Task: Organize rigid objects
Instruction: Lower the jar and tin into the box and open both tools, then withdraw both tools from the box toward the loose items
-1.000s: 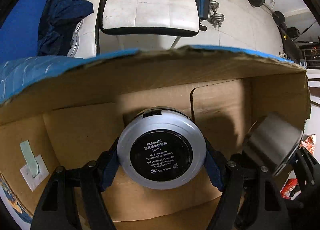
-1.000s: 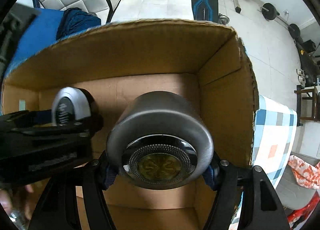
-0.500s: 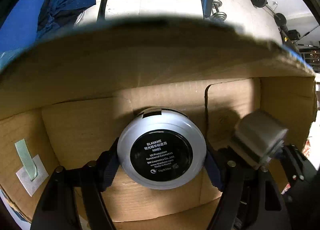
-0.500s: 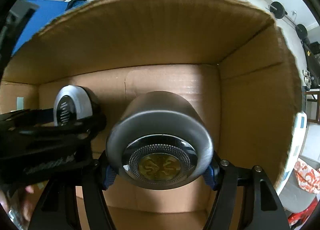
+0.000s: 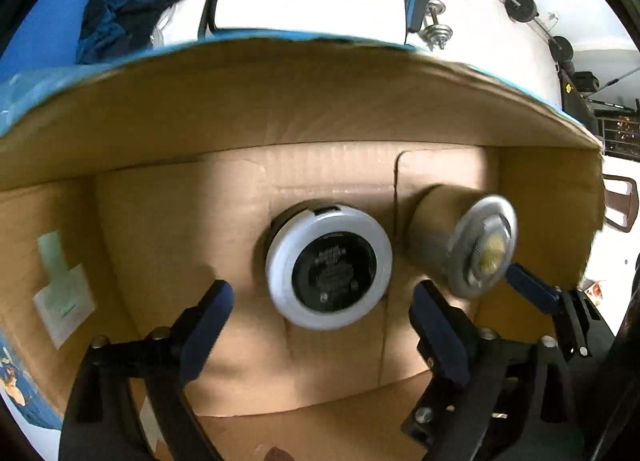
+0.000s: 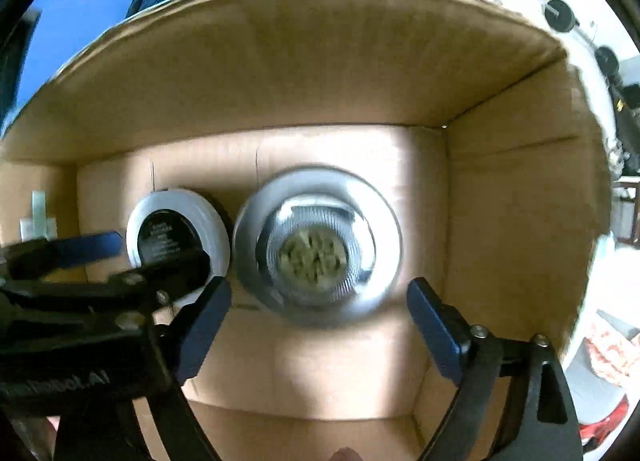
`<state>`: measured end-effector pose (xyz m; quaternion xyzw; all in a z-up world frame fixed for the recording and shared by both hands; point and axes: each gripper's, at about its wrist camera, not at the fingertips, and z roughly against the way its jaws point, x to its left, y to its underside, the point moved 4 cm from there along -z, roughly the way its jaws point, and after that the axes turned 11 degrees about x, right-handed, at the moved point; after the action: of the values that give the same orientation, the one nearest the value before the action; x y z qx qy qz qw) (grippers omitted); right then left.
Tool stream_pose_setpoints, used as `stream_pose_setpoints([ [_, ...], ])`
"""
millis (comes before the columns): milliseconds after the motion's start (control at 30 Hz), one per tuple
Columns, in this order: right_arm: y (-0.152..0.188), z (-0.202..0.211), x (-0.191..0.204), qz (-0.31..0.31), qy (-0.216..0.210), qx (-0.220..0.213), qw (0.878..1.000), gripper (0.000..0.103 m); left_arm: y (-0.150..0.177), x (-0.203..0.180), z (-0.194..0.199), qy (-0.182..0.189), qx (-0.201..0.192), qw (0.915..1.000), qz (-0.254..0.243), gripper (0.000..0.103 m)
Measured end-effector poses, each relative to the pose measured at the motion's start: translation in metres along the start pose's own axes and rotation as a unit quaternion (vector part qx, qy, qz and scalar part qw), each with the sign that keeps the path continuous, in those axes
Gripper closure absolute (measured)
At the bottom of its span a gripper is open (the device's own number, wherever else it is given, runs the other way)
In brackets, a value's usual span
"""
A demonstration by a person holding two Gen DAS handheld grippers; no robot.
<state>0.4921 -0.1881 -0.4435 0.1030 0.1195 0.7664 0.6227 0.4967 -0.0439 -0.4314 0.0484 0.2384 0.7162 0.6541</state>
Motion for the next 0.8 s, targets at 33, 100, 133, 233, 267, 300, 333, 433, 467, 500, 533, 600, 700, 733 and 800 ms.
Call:
stream_pose_setpoints([
  [33,0.003,0.004,-0.002,-0.002,-0.002,-0.003,1.000,0.001,0.006,-0.002,0.004,0.002,-0.006,1.0000,-0.003,0.003],
  [100,0.014,0.013,-0.008,-0.009,-0.003,-0.012,1.000,0.000,0.023,-0.003,0.016,0.008,-0.021,0.9997,-0.007,0.003],
  [133,0.021,0.018,-0.011,-0.011,-0.004,-0.019,1.000,0.000,0.031,-0.003,0.022,0.006,-0.030,0.9995,-0.007,0.003],
  [233,0.045,0.032,-0.016,-0.015,0.001,-0.039,0.999,0.000,0.059,-0.001,0.042,-0.014,-0.078,0.9968,-0.008,0.003],
  [267,0.054,0.039,-0.018,-0.016,0.001,-0.050,0.999,0.000,0.068,0.003,0.048,-0.024,-0.095,0.9952,-0.009,0.003],
  [300,0.060,0.046,-0.017,-0.018,-0.002,-0.058,0.998,0.000,0.079,0.003,0.056,-0.033,-0.113,0.9930,-0.009,0.003],
  [333,0.069,0.054,-0.018,-0.021,-0.007,-0.068,0.997,0.000,0.092,0.007,0.063,-0.042,-0.129,0.9907,-0.008,0.003],
  [433,0.100,0.069,-0.012,-0.021,-0.011,-0.097,0.995,0.000,0.135,0.012,0.078,-0.051,-0.161,0.9856,-0.016,0.003],
  [467,0.108,0.075,-0.013,-0.020,-0.011,-0.107,0.994,0.000,0.149,0.013,0.083,-0.053,-0.169,0.9841,-0.019,0.003],
  [500,0.120,0.083,-0.012,-0.017,-0.012,-0.118,0.993,0.000,0.158,0.014,0.086,-0.052,-0.176,0.9827,-0.022,0.003],
  [533,0.128,0.086,-0.001,-0.016,-0.013,-0.125,0.992,0.000,0.168,0.011,0.090,-0.051,-0.186,0.9808,-0.024,0.003],
  [600,0.149,0.094,0.022,-0.019,-0.019,-0.141,0.990,0.000,0.192,0.012,0.099,-0.055,-0.204,0.9770,-0.028,0.003],
  [700,0.183,0.106,0.045,-0.027,-0.024,-0.169,0.985,0.000,0.226,0.015,0.112,-0.062,-0.233,0.9699,-0.036,0.003],
  [733,0.193,0.108,0.055,-0.030,-0.023,-0.176,0.984,0.000,0.233,0.019,0.114,-0.061,-0.240,0.9682,-0.039,0.003],
  [800,0.214,0.119,0.065,-0.033,-0.023,-0.189,0.981,0.000,0.251,0.019,0.118,-0.059,-0.251,0.9652,-0.043,0.003],
])
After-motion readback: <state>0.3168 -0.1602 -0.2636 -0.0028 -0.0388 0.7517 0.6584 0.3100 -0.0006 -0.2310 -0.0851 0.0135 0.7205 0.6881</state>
